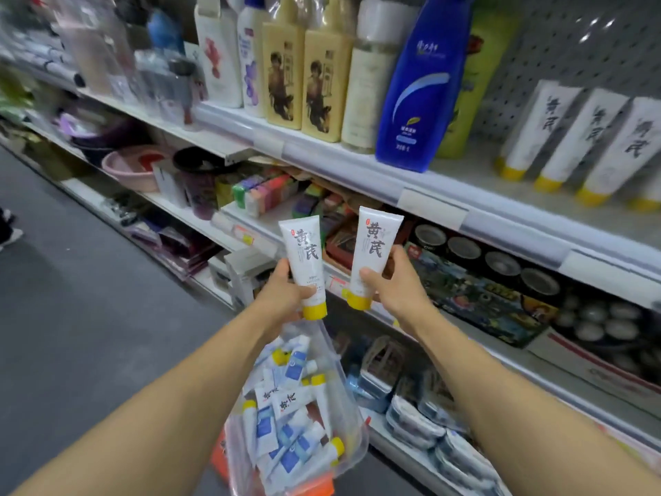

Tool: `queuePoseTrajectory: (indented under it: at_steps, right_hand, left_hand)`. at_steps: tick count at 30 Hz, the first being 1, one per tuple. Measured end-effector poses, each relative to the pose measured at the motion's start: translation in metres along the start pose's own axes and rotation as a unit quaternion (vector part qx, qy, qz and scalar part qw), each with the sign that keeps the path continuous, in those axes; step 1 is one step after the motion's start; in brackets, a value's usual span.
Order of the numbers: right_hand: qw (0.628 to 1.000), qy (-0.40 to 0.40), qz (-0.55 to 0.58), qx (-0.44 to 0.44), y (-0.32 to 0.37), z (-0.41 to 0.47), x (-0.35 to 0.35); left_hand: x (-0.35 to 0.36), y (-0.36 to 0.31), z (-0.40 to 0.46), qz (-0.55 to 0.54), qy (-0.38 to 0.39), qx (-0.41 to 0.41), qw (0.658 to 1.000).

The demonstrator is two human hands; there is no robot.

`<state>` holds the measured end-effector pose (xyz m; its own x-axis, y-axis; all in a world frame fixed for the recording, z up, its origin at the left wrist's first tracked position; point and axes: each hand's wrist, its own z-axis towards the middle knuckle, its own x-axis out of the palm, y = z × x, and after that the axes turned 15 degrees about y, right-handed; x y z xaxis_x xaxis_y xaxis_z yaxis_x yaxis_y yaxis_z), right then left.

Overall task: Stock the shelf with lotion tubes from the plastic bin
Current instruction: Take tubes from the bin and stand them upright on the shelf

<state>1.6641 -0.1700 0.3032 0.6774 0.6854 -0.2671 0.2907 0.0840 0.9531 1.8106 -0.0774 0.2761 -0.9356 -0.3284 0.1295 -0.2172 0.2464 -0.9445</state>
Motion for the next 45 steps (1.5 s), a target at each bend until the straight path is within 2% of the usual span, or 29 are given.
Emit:
queuePoseTrajectory:
  at_steps: [7,10,20,28,37,40,45]
  right_hand:
    - [0.986,-0.120,-0.107,-0.038,0.039,-0.041,-0.065]
    - [0.979,-0.161,-0.116,-0.051,0.046,-0.057,-0.096]
    - [0.949,-0.285,-0.124,-0.055,0.054,-0.116,-0.211]
    - [0.931,-0.338,-0.133,-0.030,0.042,-0.138,-0.318]
    - [0.931,-0.341,-0.126,-0.001,0.013,-0.105,-0.423]
    - [0.935,-0.326,-0.137,0.018,0.009,-0.091,-0.440]
    - [0.939,-0.305,-0.159,-0.012,-0.001,-0.072,-0.451]
  left_hand:
    - [0.059,-0.060,0.005,0.124,0.040,0.089,0.987]
    - [0.089,-0.083,0.005,0.158,0.058,0.117,0.979]
    - [0.219,-0.130,0.019,0.202,0.141,0.176,0.953]
    - [0.332,-0.147,0.058,0.209,0.180,0.201,0.940]
    - [0.428,-0.149,0.117,0.267,0.140,0.193,0.934]
    - [0.448,-0.146,0.140,0.295,0.112,0.189,0.930]
    - [0.468,-0.147,0.152,0.378,0.053,0.177,0.907]
